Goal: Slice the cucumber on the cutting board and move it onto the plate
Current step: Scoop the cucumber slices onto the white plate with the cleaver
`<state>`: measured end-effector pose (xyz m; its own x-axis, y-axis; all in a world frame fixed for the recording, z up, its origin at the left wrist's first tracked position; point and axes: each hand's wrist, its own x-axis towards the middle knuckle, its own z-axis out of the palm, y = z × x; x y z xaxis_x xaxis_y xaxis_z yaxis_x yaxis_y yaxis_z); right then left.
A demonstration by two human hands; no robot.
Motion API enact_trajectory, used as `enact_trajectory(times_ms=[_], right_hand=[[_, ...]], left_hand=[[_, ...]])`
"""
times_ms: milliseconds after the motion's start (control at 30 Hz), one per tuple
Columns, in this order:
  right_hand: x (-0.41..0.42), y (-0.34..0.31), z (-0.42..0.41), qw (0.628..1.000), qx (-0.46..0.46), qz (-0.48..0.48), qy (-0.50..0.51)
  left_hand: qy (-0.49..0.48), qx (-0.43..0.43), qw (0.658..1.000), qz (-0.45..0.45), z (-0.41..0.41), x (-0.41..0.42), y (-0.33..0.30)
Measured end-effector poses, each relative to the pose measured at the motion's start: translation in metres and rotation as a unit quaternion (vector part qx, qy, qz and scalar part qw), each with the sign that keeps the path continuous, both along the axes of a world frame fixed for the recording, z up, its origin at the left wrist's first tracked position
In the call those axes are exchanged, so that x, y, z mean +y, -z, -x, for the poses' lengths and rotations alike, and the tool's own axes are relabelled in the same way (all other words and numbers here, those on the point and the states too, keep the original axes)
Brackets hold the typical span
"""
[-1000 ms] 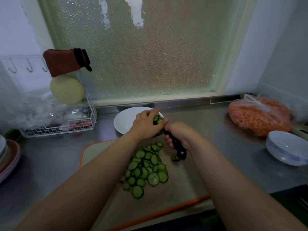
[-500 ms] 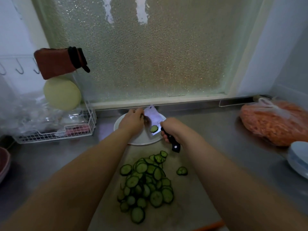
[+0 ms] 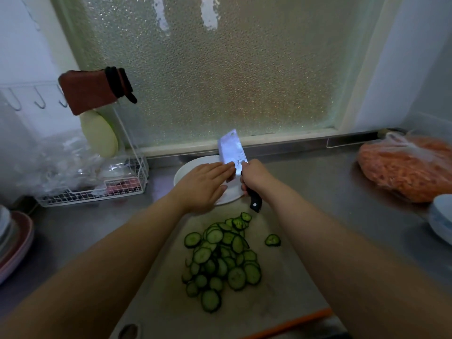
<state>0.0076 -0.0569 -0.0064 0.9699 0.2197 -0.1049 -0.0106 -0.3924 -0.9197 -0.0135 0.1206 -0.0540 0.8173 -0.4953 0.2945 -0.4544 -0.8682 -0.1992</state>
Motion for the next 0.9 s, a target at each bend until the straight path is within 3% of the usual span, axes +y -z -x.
enact_trajectory(times_ms=[133, 267, 333, 500, 633, 767, 900], right_hand=[[-0.016, 0.002, 0.006, 0.998, -0.013, 0.062, 0.000], [-0.059, 0.000, 0.028, 0.999, 0.017, 0.040, 0.003], [-0.082, -0.001, 0.051, 0.999, 0.030, 0.027, 0.006], [-0.136, 0.015, 0.101, 0.998, 0.009, 0.065, 0.012], [-0.157, 0.030, 0.124, 0.985, -0.027, 0.169, 0.029], [-0.156, 0.042, 0.130, 0.976, -0.036, 0.212, 0.032], [-0.154, 0.042, 0.128, 0.976, -0.023, 0.212, 0.047]], left_hand=[[-0.125, 0.065, 0.990, -0.002, 0.004, 0.011, 0.006], [-0.161, -0.038, 0.970, 0.176, 0.011, 0.009, 0.001], [-0.159, -0.046, 0.952, 0.258, 0.019, 0.002, 0.000], [-0.140, 0.109, 0.870, 0.461, 0.065, -0.029, -0.006], [-0.102, 0.292, 0.873, 0.378, 0.098, -0.050, -0.013], [-0.073, 0.323, 0.876, 0.350, 0.106, -0.064, -0.018], [-0.078, 0.366, 0.825, 0.425, 0.108, -0.066, -0.014]])
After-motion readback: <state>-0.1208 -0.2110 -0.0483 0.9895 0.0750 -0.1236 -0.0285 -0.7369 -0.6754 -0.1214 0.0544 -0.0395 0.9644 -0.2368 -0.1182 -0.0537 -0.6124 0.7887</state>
